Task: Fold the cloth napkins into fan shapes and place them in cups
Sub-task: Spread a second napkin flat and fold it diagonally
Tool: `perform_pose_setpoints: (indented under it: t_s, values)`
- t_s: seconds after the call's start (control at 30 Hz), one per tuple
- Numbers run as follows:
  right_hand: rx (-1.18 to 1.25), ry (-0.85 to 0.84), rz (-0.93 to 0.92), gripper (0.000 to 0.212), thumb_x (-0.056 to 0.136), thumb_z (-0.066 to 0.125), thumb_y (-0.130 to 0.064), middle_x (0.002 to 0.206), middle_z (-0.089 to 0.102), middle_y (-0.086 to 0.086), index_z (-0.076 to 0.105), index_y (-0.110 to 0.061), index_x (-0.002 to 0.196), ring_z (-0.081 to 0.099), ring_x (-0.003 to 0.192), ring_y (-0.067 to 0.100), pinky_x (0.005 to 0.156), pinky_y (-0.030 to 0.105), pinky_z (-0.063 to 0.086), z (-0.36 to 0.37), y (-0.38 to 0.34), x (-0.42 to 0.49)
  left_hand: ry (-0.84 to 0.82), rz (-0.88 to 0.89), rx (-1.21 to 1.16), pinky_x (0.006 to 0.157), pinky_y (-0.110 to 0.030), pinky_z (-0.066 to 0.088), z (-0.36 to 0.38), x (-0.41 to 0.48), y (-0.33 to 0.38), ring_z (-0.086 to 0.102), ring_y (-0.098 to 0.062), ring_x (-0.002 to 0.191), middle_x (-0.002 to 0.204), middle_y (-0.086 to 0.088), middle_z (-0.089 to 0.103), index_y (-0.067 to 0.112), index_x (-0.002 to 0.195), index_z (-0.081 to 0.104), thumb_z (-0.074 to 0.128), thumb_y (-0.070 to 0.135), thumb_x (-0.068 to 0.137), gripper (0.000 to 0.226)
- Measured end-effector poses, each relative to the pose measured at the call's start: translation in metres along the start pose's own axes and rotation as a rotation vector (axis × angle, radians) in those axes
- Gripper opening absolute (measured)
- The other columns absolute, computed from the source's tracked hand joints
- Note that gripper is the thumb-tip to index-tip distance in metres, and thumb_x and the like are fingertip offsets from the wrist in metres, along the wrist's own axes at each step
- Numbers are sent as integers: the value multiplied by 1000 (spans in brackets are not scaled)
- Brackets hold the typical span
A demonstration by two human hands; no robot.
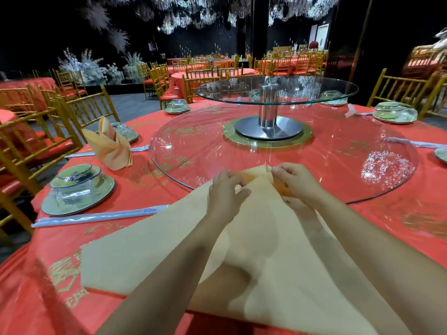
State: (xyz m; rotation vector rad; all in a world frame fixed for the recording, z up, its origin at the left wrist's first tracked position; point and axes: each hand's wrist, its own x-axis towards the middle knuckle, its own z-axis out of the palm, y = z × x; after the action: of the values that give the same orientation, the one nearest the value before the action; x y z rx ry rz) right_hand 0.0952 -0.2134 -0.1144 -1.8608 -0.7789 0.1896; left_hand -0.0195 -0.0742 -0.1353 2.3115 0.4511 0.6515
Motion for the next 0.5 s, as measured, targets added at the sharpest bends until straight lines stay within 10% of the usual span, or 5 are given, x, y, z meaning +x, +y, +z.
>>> perform_pose_setpoints:
  t_s: [0.17, 0.33, 0.5]
  values:
    - [57, -188, 6, 35, 96, 46, -21, 54, 34, -5, 42, -14, 62, 30, 43, 4, 43, 15, 25, -12, -24, -5, 128, 163, 40, 111, -35, 5, -13, 7, 15, 19, -14, 141, 146, 6, 37, 23, 71, 58, 68, 21, 82, 14]
    - [71, -192, -11, 32, 97, 43, -27, 69, 36, 7, 50, -5, 74, 35, 59, 15, 51, 20, 26, -16, -37, -12, 105, -3, -156, 90, -38, 43, -21, 12, 26, 57, -24, 95, 73, 15, 58, 30, 60, 48, 66, 23, 82, 29]
    - [94, -192, -7, 23, 89, 57, -28, 70, 52, 2, 61, -9, 77, 40, 62, 15, 52, 21, 30, -19, -45, -19, 76, -11, -243, 52, -13, 34, -22, 5, 33, 44, -8, 58, 62, 9, 49, 25, 60, 47, 67, 12, 81, 31]
